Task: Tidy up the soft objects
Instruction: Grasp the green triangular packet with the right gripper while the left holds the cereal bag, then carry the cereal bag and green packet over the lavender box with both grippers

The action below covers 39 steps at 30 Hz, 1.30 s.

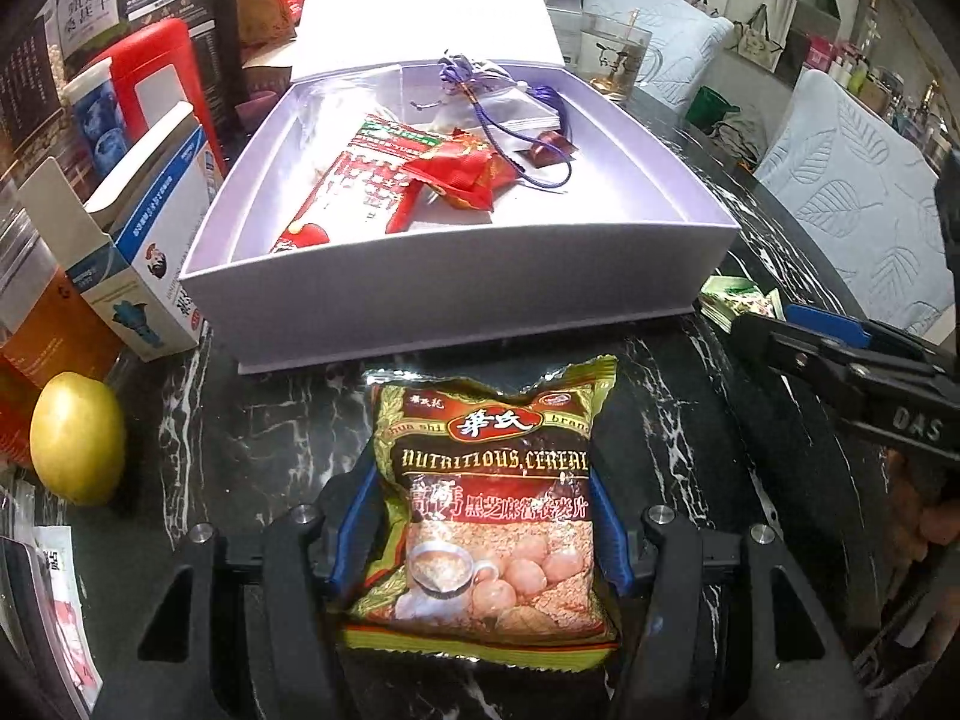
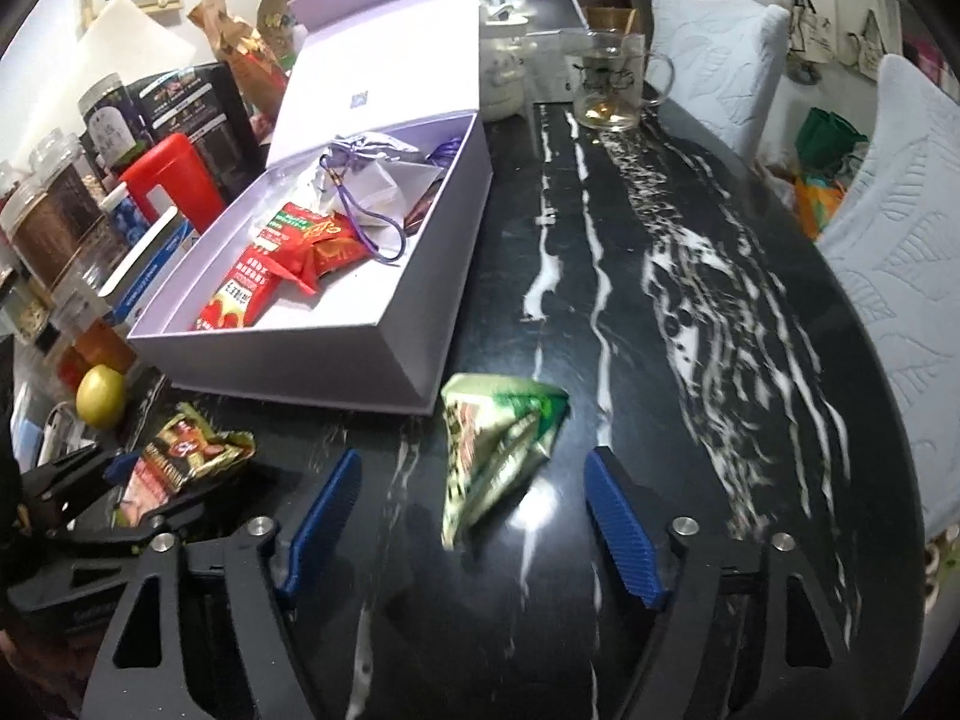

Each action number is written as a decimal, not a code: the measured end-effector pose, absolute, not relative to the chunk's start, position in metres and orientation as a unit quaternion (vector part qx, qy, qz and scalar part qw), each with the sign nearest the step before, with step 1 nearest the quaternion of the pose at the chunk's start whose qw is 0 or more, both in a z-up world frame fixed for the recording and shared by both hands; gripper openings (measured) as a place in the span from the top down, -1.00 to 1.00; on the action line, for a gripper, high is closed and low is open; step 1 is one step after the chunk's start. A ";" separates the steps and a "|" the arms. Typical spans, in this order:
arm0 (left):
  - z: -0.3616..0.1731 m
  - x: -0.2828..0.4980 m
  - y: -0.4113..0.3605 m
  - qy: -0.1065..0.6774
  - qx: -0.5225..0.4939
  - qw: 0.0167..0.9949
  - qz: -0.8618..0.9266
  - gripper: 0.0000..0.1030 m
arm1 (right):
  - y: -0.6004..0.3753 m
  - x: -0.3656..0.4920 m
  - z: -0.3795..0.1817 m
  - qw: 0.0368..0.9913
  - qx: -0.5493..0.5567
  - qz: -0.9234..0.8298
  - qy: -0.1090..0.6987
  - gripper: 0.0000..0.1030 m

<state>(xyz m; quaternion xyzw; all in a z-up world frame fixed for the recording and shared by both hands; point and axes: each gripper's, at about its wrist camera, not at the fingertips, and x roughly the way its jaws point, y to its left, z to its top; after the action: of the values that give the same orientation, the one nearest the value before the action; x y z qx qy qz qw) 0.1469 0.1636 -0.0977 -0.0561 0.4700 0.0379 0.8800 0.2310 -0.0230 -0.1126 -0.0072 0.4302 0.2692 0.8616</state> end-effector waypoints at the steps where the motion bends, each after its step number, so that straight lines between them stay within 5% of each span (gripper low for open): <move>1: -0.098 0.147 0.165 0.470 -0.057 0.880 0.039 -0.16 | -0.021 0.234 -0.113 0.861 -0.007 0.270 0.431 -0.45; 6: -0.098 0.149 0.167 0.470 -0.062 0.879 0.044 -0.16 | -0.014 0.242 -0.117 0.861 -0.019 0.258 0.439 0.27; 12: -0.098 0.145 0.163 0.470 -0.059 0.880 0.042 -0.16 | -0.021 0.233 -0.116 0.862 -0.022 0.264 0.433 0.42; 28: -0.097 0.127 0.140 0.478 -0.045 0.877 0.024 -0.16 | -0.059 0.163 -0.116 0.856 -0.021 0.253 0.451 0.42; 31: -0.097 0.128 0.138 0.480 -0.038 0.876 0.027 -0.16 | -0.061 0.156 -0.117 0.853 -0.018 0.255 0.456 0.24; 33: -0.097 0.129 0.137 0.480 -0.036 0.876 0.027 -0.18 | -0.062 0.156 -0.119 0.853 -0.005 0.256 0.455 -0.08; 39: -0.099 0.129 0.133 0.487 -0.022 0.873 0.025 -0.46 | -0.058 0.160 -0.119 0.860 -0.007 0.240 0.451 -0.15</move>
<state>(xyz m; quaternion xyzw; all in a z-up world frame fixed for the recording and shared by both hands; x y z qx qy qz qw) 0.1294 0.1334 -0.0992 -0.0219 0.4868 0.0249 0.8729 0.1597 -0.0578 -0.1186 -0.0066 0.4507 0.2396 0.8599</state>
